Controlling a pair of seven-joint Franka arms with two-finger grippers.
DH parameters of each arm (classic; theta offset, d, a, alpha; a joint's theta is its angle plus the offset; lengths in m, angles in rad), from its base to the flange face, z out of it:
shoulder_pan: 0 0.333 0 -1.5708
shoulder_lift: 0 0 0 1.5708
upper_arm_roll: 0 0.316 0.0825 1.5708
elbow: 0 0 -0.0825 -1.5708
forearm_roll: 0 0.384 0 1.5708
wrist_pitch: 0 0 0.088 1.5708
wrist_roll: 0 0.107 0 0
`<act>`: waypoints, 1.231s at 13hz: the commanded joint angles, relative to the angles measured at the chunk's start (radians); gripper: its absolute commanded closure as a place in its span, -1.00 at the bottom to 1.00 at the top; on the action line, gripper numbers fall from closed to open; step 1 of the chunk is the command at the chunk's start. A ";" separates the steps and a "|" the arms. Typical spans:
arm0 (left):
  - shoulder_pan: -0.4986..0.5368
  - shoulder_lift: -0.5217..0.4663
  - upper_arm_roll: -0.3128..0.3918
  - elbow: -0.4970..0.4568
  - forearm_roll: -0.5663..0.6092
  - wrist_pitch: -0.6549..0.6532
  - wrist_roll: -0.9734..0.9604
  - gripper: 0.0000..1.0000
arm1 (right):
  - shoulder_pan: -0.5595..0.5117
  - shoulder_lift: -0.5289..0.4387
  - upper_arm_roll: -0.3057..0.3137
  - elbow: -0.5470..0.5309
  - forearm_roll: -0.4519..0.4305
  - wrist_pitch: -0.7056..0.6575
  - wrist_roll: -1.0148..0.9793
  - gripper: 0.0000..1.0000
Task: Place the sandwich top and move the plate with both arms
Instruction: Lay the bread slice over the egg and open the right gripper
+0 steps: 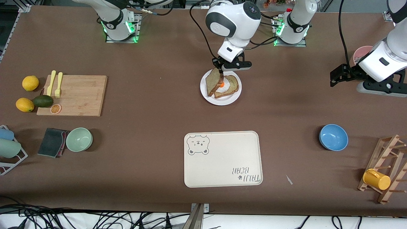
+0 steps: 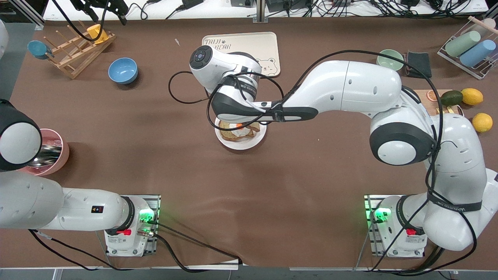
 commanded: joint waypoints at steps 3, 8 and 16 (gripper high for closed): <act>0.008 0.013 0.002 0.032 -0.012 -0.023 0.024 -1.00 | 0.009 0.036 0.001 0.025 0.013 0.018 0.014 1.00; 0.008 0.013 0.002 0.032 -0.012 -0.023 0.024 -1.00 | 0.007 0.038 0.001 0.024 0.013 0.026 0.016 0.29; 0.008 0.013 0.002 0.032 -0.012 -0.023 0.024 -1.00 | -0.080 -0.032 0.006 0.024 0.034 -0.031 -0.019 -1.00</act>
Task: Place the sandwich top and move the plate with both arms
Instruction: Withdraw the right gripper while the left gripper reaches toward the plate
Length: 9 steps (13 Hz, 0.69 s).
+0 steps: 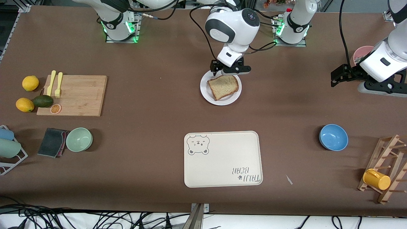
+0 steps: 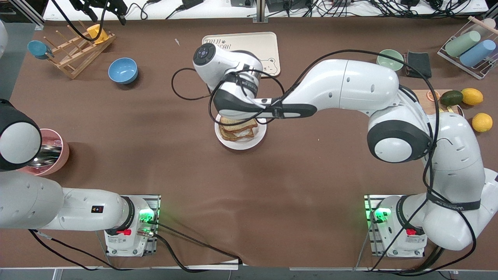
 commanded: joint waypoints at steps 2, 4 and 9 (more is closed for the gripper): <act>0.006 0.016 0.000 0.030 -0.019 -0.023 0.024 -1.00 | -0.104 -0.110 0.009 -0.006 0.083 -0.079 -0.024 -1.00; 0.000 0.028 -0.004 0.026 -0.030 -0.023 0.025 -1.00 | -0.145 -0.181 -0.003 -0.011 0.097 -0.157 -0.033 -1.00; -0.013 0.108 -0.009 0.021 -0.197 -0.030 0.028 -1.00 | -0.369 -0.299 -0.007 -0.036 0.181 -0.237 -0.224 -1.00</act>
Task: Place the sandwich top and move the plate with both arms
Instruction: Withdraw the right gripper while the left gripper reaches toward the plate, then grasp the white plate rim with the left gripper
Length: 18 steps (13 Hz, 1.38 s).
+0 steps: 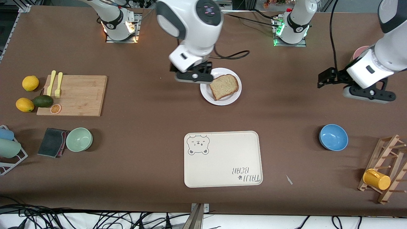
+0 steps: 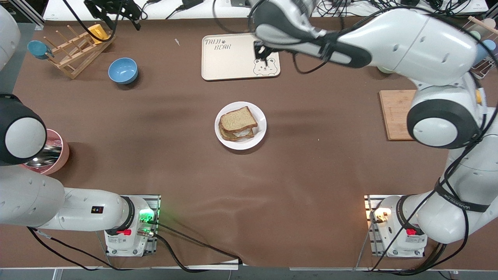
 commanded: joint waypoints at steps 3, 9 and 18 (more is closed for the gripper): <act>0.002 0.185 0.004 0.014 -0.287 -0.018 0.070 -1.00 | -0.221 -0.078 0.003 -0.077 0.070 0.012 -0.123 -1.00; -0.034 0.420 -0.102 0.008 -0.381 0.078 0.201 -1.00 | -0.365 -0.241 -0.111 -0.263 0.186 0.183 -0.215 -1.00; -0.115 0.546 -0.142 -0.260 -0.755 0.430 0.603 -0.57 | -0.445 -0.558 -0.375 -0.628 0.489 0.337 -0.561 -1.00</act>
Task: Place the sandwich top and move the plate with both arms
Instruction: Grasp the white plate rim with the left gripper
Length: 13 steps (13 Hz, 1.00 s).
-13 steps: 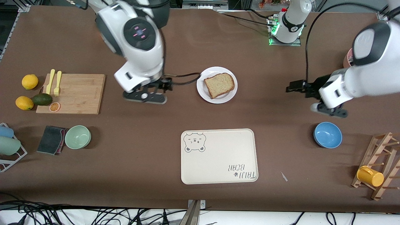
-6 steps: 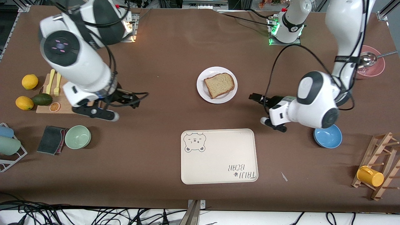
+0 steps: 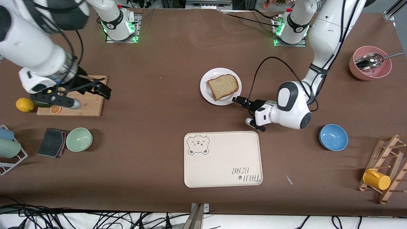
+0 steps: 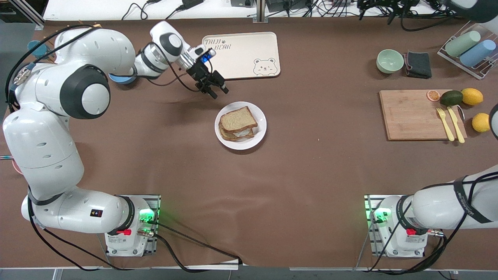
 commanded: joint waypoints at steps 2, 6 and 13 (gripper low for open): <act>-0.008 0.006 0.003 -0.040 -0.063 0.038 0.152 -0.47 | -0.040 -0.106 -0.072 -0.112 0.062 0.031 -0.171 -1.00; -0.016 0.050 0.003 -0.041 -0.063 0.061 0.259 -0.08 | -0.091 -0.190 -0.086 -0.198 0.039 0.035 -0.227 -1.00; -0.045 0.056 0.003 -0.041 -0.052 0.074 0.278 1.00 | -0.117 -0.189 -0.080 -0.188 -0.003 0.005 -0.340 -1.00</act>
